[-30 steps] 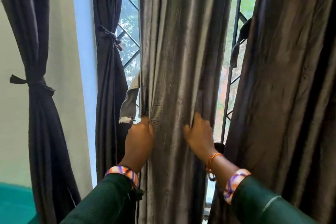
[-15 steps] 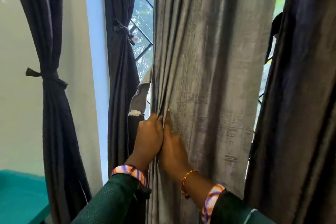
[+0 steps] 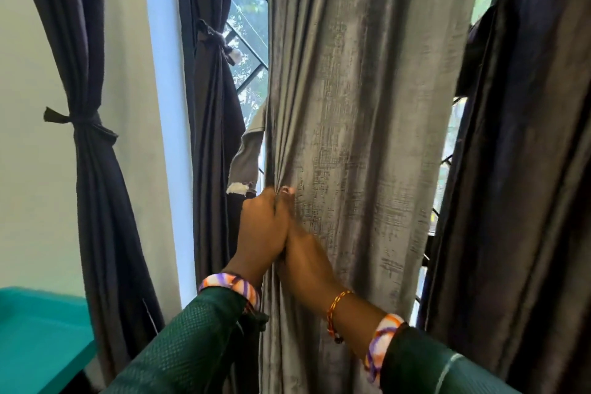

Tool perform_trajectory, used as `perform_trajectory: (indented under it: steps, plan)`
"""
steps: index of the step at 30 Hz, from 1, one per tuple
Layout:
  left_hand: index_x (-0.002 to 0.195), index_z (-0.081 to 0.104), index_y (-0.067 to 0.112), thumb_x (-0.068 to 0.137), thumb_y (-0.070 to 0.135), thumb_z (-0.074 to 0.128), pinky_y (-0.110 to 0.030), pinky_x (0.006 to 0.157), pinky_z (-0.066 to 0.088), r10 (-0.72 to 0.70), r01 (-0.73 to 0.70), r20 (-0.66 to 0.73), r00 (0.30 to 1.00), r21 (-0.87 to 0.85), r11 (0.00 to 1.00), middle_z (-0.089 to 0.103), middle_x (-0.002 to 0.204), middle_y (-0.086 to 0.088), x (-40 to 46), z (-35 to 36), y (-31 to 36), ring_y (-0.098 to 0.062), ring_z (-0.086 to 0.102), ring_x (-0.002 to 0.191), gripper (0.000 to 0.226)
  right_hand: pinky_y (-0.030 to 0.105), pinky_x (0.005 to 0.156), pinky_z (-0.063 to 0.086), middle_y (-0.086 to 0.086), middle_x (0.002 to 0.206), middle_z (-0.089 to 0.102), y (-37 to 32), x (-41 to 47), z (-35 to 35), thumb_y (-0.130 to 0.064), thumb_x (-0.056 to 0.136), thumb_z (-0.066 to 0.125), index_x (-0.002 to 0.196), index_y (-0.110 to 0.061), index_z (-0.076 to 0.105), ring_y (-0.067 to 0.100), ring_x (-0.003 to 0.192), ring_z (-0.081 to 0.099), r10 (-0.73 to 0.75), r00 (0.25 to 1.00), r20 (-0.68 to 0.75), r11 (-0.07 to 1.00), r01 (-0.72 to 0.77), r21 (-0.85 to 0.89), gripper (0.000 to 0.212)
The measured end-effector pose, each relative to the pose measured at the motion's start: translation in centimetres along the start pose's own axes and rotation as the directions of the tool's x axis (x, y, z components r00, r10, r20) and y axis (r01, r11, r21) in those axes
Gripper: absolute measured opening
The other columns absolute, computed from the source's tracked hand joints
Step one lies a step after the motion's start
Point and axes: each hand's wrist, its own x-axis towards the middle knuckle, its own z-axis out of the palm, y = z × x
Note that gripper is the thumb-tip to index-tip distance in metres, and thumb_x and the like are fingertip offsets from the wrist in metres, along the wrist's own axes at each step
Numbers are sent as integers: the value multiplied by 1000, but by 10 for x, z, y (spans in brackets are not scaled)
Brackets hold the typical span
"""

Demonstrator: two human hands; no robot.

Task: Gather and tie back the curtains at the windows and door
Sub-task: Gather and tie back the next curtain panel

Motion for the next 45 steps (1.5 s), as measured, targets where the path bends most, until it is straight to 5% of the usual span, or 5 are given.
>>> perform_trajectory:
  steps: [11, 18, 30, 36, 45]
  plan:
    - [74, 53, -9, 94, 12, 47, -36, 56, 37, 57, -62, 38, 998, 154, 986, 58, 66, -30, 0, 23, 6, -43, 57, 62, 29, 47, 109, 22, 13, 152, 13, 12, -3, -123, -28, 77, 59, 148, -16, 10, 31, 141, 11, -151, 667, -729, 936, -141, -323, 88]
    - [84, 55, -9, 95, 15, 46, -45, 62, 42, 97, -110, 99, 990, 138, 984, 61, 74, -33, -14, 46, 26, -47, 58, 72, 28, 28, 56, 43, 7, 68, 61, 47, -2, -128, 0, 84, 51, 148, -16, 22, 23, 59, 54, 252, 899, -357, 967, -226, 113, 71]
    - [147, 7, 19, 92, 9, 49, -18, 46, 31, -111, 123, 113, 987, -104, 987, 48, 56, 2, -23, 47, 36, -12, 50, 52, 70, 46, 73, 51, 23, 91, 66, 37, -25, -66, -13, 88, 46, 149, -33, -2, 42, 87, 63, 60, 989, -138, 996, -68, -54, 80]
    - [62, 40, 19, 97, 24, 41, -24, 54, 32, -102, 134, 187, 977, -168, 977, 46, 57, 4, -14, 42, 30, -20, 48, 60, 35, 46, 74, 52, 19, 91, 66, 36, -27, -50, -16, 91, 45, 146, -37, -15, 41, 83, 62, 16, 998, -58, 993, -23, -115, 84]
    - [76, 51, 13, 91, 16, 53, -35, 71, 45, -75, 85, 198, 977, -46, 995, 65, 81, -17, -7, 30, 23, -32, 60, 82, 16, 45, 81, 53, 16, 102, 63, 32, -36, -36, -18, 86, 50, 123, -20, 36, 37, 89, 61, 87, 977, 195, 989, -61, -134, 39]
